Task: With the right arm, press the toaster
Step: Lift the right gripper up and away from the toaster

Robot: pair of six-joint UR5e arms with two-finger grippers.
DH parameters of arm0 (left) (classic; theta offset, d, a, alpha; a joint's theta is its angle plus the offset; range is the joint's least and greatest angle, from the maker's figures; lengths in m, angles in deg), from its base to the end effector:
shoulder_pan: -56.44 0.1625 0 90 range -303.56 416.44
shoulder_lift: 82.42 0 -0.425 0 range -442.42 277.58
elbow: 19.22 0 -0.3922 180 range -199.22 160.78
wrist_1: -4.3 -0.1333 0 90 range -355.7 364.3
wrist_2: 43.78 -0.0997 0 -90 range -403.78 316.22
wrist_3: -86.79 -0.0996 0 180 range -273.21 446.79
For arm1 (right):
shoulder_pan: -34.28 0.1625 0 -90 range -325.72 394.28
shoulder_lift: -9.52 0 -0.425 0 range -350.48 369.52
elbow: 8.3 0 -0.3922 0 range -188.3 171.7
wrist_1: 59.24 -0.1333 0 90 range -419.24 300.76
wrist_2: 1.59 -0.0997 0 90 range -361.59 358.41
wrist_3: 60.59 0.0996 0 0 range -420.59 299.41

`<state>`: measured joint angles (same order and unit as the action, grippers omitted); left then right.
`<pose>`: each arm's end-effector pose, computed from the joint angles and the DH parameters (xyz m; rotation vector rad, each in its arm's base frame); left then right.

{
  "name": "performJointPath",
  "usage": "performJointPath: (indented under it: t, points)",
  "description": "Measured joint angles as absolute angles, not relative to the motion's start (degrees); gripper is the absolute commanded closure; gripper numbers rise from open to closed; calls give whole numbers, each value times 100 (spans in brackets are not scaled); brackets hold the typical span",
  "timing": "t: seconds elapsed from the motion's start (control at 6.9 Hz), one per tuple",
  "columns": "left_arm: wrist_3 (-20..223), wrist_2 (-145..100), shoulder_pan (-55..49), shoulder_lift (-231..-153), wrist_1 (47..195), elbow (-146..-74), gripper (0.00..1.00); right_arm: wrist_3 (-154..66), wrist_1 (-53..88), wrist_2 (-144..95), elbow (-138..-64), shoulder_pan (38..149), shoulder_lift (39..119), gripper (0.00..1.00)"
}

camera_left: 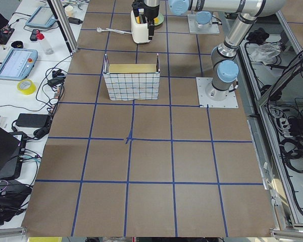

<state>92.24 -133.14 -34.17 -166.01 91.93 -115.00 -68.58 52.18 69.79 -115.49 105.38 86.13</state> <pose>-0.1392 -0.4480 0.4949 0.1316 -3.1239 0.0808 -0.0121 -0.5449 0.2674 0.3014 2.7709 0.1109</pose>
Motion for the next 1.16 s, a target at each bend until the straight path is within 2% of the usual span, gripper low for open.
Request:
performJointPath:
  t: [0.14,0.29,0.43,0.58,1.16]
  points:
    - [9224,-13312,-3417,-16601,9193,-11499,0,-6826,5220,7013,-11533,10540,8637,100]
    - [9224,-13313,-3417,-16601,9193,-11500,0,-6813,5198,7060,-11499,10539,8676,83]
    - [9224,-13312,-3417,-16601,9193,-11500,0,-6804,5182,7077,-11461,10539,8734,25]
    - [9224,-13312,-3417,-16600,9193,-11502,0,-6795,5161,7084,-11407,10539,8800,0]
    - [9224,-13316,-3418,-16600,9193,-11496,0,-6796,4468,7768,-11191,10556,9288,0]
